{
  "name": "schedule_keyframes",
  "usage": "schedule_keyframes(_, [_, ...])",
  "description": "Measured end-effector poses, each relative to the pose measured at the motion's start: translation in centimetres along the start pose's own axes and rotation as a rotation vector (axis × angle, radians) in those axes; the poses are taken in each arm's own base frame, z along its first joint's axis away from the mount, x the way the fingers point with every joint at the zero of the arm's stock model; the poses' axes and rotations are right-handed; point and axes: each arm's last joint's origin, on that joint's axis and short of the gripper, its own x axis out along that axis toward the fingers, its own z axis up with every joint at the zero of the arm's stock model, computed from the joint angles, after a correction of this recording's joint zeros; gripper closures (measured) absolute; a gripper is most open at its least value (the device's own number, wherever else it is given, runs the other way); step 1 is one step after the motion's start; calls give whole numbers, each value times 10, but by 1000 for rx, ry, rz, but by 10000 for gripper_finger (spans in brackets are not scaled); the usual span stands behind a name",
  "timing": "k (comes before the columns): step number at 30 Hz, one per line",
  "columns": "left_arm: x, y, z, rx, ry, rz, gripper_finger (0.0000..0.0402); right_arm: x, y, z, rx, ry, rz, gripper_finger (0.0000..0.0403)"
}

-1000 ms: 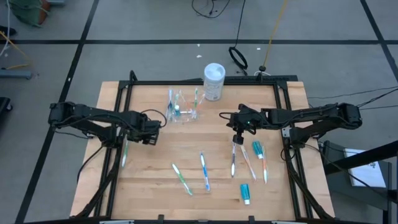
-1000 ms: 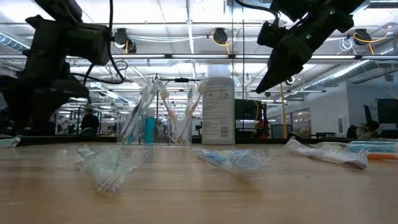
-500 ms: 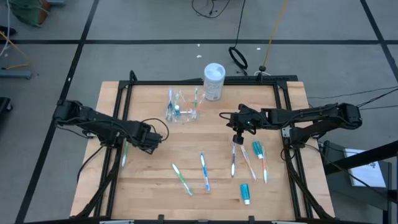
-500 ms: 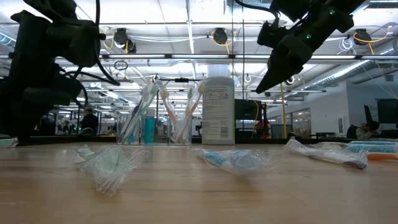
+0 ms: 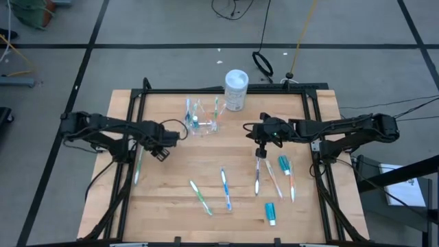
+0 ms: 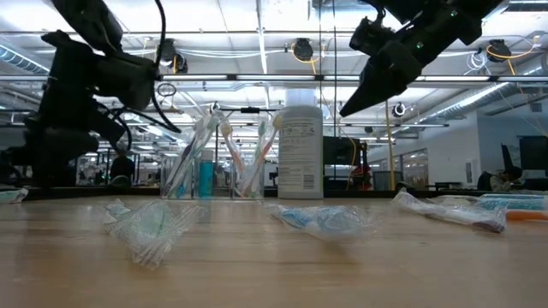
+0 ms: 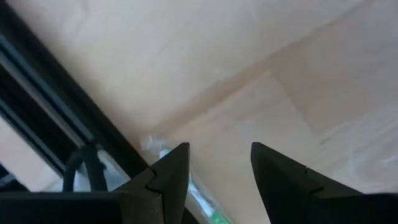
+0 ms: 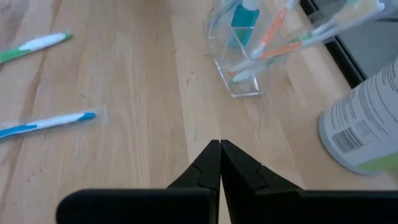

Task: Pick & Place toothbrushing station
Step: Put the green toothbrush into the transparent organizer

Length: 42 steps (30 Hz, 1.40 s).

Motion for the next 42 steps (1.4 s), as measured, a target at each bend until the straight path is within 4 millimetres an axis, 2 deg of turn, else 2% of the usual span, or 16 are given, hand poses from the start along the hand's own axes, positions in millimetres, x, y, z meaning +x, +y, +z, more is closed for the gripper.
schedule_keyframes(5, [3, 18, 15, 16, 37, -21, 224, 0, 0, 0, -5, 3, 0, 399])
schedule_keyframes(13, [9, 47, 29, -16, 184, -247, 224, 0, 0, 0, -5, 2, 0, 399])
schedule_keyframes(20, [14, 68, 37, -125, 169, -182, 224, 0, 0, 0, -5, 2, 0, 399])
schedule_keyframes(26, [15, 70, 39, -265, 168, -187, 224, 0, 0, 0, -5, 2, 1, 399])
schedule_keyframes(37, [14, 65, 36, -171, 169, -179, 224, 0, 0, 0, -5, 2, 1, 399])
schedule_keyframes(42, [14, 65, 36, -236, 171, -174, 224, 0, 0, 0, -5, 2, 1, 399])
